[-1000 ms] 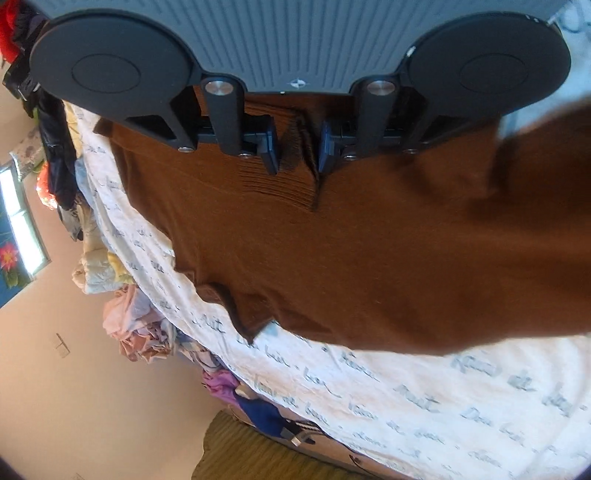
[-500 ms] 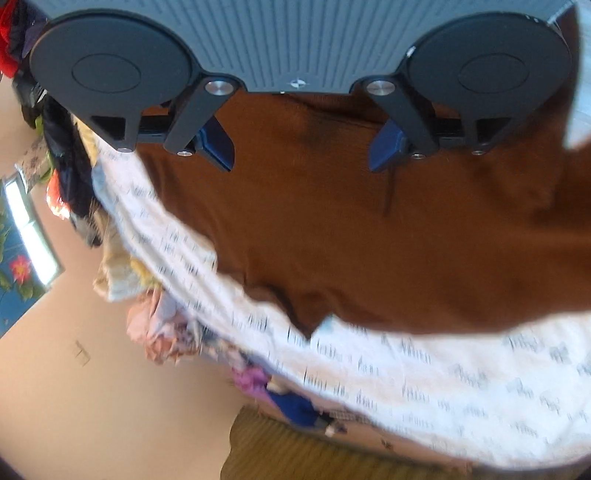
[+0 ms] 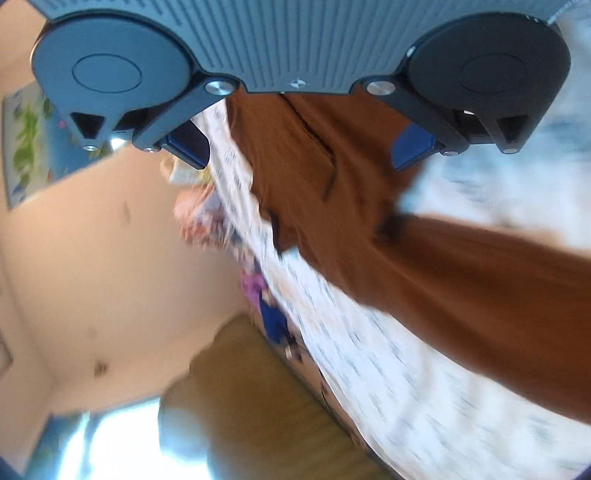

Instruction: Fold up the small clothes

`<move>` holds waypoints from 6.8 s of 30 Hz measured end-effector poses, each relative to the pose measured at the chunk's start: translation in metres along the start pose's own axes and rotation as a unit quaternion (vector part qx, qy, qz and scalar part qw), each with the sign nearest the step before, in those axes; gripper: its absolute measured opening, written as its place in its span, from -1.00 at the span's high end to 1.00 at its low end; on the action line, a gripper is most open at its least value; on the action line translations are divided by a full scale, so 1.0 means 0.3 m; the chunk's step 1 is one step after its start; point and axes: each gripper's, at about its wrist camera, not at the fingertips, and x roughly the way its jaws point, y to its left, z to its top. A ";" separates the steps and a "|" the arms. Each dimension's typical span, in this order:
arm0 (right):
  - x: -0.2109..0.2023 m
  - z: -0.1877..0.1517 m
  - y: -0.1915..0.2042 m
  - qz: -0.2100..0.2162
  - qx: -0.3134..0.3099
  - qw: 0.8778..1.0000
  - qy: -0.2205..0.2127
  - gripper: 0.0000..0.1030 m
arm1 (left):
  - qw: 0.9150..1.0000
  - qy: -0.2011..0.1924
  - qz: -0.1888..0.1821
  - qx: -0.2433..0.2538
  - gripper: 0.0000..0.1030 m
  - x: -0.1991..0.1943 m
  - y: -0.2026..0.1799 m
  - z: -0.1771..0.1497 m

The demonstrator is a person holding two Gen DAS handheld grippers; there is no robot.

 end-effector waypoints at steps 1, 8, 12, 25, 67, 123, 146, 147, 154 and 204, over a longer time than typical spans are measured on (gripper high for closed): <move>-0.004 -0.003 0.023 0.009 0.001 1.000 -0.001 -1.00 | 0.999 -0.025 0.001 -0.019 -1.00 -0.083 0.040 0.007; -0.043 -0.039 0.207 0.078 -0.031 0.996 -0.013 -1.00 | 0.968 -0.202 0.088 -0.119 -0.99 -0.612 0.269 0.051; -0.047 -0.052 0.343 0.110 -0.063 0.992 -0.021 -1.00 | 0.947 -0.259 0.087 -0.172 -0.99 -0.751 0.371 0.084; -0.043 -0.040 0.510 0.152 -0.069 0.986 -0.023 -1.00 | 0.935 -0.261 0.160 -0.177 -0.10 -0.737 0.463 0.277; 0.012 -0.008 0.367 0.144 0.004 0.990 0.013 -1.00 | 0.976 -0.012 0.135 0.171 -0.99 0.320 -0.126 0.063; 0.483 0.212 0.424 0.262 0.268 0.905 0.200 -0.26 | 0.968 0.021 0.194 0.159 -0.99 0.092 0.085 0.206; 0.517 0.161 0.466 0.274 0.342 0.880 0.184 0.79 | 0.975 0.017 0.182 0.123 -0.99 0.071 0.106 0.233; 0.516 0.159 0.466 0.276 0.340 0.880 0.184 0.79 | 0.977 0.016 0.178 0.118 -0.99 0.066 0.108 0.236; 0.448 0.225 0.475 0.280 0.302 0.899 0.148 0.82 | 0.980 0.000 0.172 0.097 -0.99 0.022 0.114 0.244; 0.114 0.322 -0.299 0.076 0.221 0.971 0.043 0.82 | 0.961 0.093 0.168 0.197 -0.99 0.546 -0.170 0.062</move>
